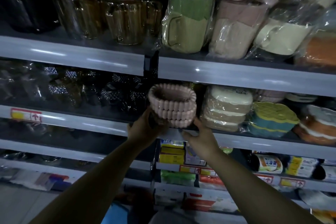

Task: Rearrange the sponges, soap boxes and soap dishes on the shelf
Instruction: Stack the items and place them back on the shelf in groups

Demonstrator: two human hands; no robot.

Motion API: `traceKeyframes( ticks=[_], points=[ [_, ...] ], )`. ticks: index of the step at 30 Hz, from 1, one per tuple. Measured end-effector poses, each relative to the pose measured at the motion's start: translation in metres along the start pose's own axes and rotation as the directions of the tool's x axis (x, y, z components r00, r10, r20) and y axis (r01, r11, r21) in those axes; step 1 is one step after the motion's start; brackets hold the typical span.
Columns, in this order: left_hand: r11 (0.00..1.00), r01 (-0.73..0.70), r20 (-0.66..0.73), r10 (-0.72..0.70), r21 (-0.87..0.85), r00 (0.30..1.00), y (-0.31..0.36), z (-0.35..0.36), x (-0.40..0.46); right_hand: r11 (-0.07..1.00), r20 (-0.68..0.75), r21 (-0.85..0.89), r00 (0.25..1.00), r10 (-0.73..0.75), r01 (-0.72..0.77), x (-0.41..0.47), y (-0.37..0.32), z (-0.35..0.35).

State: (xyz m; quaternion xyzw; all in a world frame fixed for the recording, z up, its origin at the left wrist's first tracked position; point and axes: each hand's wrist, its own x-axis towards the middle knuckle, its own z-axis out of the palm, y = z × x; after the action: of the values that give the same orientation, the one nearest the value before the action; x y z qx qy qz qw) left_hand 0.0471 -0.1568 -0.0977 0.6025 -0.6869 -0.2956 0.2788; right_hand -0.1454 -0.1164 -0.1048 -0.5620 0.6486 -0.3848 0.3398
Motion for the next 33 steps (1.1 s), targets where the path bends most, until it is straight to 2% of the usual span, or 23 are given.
traceKeyframes(
  ticks=[3,6,10,14,19,22,27,33],
  points=[
    [0.998,0.004,-0.056,-0.007,-0.066,0.998,0.007,-0.007,0.003,0.998,-0.074,0.011,0.995,-0.065,0.066,0.004,-0.011,-0.005],
    [0.993,-0.020,-0.080,0.011,-0.112,0.997,0.012,-0.010,0.006,0.985,-0.019,0.111,0.991,-0.130,0.132,0.008,-0.022,-0.006],
    [0.995,-0.067,-0.067,0.062,-0.078,0.996,0.015,-0.005,0.004,0.973,-0.002,0.212,0.996,-0.092,0.090,0.011,-0.023,-0.005],
    [0.990,-0.092,-0.047,0.088,-0.103,0.995,0.014,-0.007,0.003,0.981,-0.009,0.169,0.995,-0.097,0.097,0.008,-0.018,-0.006],
    [0.980,-0.144,-0.081,0.134,-0.138,0.988,0.006,-0.015,0.013,0.992,-0.095,0.002,0.987,-0.126,0.127,0.011,-0.023,-0.015],
    [0.978,-0.150,-0.053,0.144,-0.147,0.988,0.008,-0.019,0.017,0.986,-0.039,-0.081,0.988,-0.152,0.149,0.014,-0.027,-0.021],
    [0.960,-0.180,-0.004,0.183,-0.213,0.983,0.017,-0.018,0.019,0.992,-0.032,0.049,0.993,-0.114,0.116,0.017,-0.030,-0.020],
    [0.961,-0.171,-0.066,0.161,-0.216,0.985,0.011,-0.023,0.020,0.981,-0.020,0.125,0.989,-0.144,0.145,0.008,-0.045,-0.019]
  ],
)
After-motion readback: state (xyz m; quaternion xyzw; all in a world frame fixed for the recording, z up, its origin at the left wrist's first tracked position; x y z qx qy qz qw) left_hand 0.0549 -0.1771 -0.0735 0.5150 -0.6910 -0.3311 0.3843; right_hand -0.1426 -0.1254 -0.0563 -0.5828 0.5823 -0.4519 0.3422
